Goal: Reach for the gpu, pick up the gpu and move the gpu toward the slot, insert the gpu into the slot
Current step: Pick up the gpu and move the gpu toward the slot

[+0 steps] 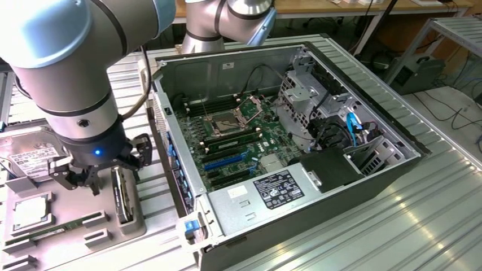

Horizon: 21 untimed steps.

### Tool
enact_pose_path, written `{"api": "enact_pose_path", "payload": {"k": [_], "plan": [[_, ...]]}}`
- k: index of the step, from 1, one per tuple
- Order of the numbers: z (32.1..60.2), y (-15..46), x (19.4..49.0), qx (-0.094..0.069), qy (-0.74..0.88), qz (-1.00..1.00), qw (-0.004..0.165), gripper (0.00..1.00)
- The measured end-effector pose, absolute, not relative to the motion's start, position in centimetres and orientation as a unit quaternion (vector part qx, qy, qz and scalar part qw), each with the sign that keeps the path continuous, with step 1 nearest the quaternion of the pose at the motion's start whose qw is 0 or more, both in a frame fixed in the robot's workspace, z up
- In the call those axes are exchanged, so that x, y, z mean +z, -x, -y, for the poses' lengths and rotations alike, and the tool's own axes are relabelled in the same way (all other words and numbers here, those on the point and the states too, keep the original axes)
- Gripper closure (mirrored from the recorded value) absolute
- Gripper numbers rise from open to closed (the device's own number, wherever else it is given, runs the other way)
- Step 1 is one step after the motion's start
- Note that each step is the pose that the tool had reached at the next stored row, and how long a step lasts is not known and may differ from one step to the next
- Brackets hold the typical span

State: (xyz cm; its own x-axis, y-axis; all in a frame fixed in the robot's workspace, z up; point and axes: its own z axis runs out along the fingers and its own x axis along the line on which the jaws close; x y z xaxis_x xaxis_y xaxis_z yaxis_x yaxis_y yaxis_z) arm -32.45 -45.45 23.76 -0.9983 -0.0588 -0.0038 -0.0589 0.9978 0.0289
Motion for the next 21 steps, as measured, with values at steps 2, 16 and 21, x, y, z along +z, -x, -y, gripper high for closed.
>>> {"api": "enact_pose_path", "payload": {"k": [2,16,21], "plan": [[45.5,32.4,23.5,0.014,0.027,-1.0,0.001,0.28],[45.7,32.4,25.9,0.014,-0.003,-1.0,0.002,0.72],[45.7,32.4,27.0,0.014,-0.003,-1.0,0.002,0.72]]}}
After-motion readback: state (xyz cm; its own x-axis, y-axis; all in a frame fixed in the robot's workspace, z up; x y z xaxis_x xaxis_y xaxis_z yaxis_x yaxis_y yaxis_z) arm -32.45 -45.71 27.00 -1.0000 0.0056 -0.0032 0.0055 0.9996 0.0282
